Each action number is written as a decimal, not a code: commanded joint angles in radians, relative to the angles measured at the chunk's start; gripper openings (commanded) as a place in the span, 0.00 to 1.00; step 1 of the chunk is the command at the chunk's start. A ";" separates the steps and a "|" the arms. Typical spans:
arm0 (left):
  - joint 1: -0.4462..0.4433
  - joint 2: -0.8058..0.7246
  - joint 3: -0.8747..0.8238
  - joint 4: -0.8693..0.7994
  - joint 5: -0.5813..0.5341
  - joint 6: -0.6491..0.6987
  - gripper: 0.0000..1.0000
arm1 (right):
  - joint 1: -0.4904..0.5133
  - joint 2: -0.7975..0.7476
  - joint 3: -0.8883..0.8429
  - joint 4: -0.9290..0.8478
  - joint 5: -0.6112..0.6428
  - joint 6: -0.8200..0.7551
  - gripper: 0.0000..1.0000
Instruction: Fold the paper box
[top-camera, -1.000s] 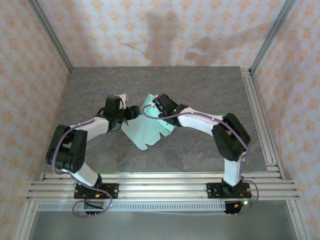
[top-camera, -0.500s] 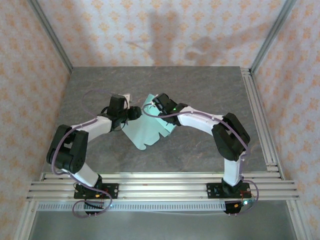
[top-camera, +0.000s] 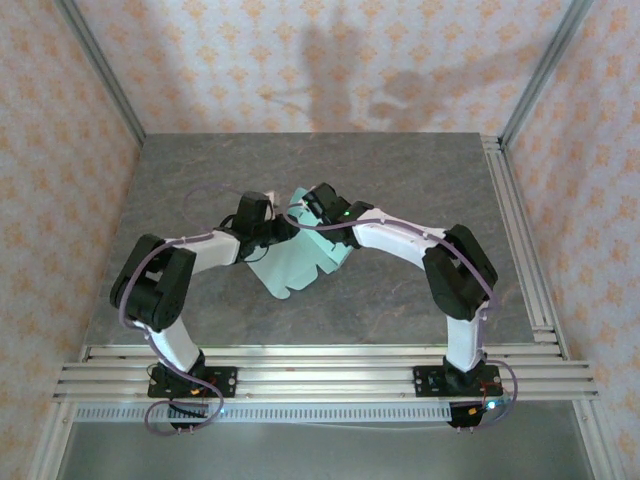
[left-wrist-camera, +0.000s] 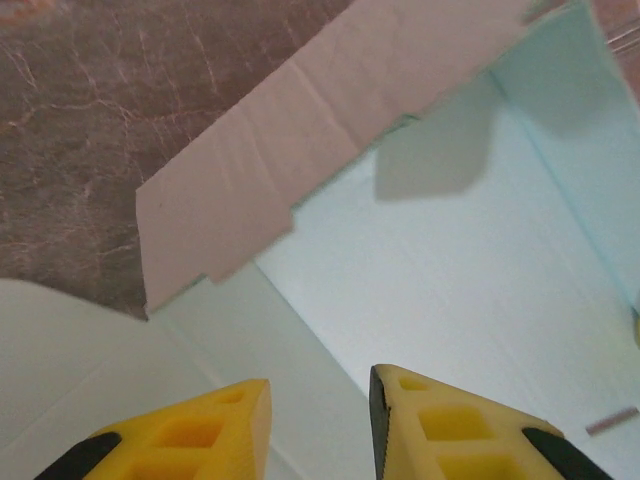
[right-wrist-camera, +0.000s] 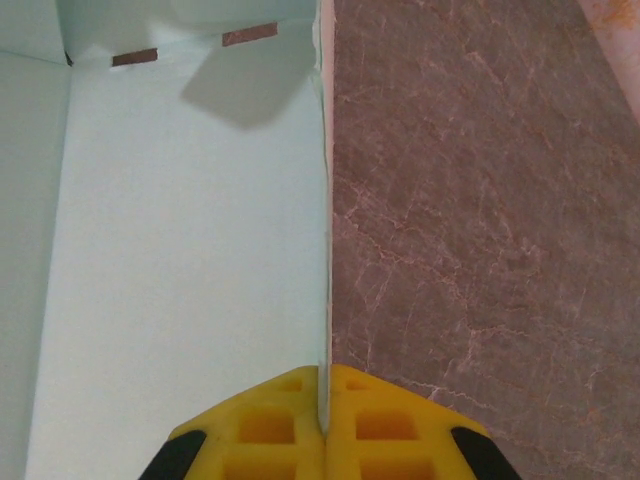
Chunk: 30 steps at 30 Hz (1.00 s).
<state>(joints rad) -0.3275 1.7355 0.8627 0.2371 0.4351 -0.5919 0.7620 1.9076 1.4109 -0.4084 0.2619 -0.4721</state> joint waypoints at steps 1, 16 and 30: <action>-0.002 0.044 0.056 0.063 -0.036 -0.080 0.34 | -0.009 0.008 0.037 -0.059 -0.019 0.041 0.00; -0.001 0.152 0.148 0.056 -0.146 -0.160 0.36 | -0.009 -0.005 0.013 -0.061 -0.036 0.036 0.00; 0.014 0.168 0.161 0.045 -0.116 -0.157 0.36 | -0.009 -0.017 0.012 -0.059 -0.032 0.033 0.00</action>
<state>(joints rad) -0.3264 1.8881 1.0092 0.2737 0.3275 -0.7368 0.7563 1.9076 1.4139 -0.4351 0.2268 -0.4412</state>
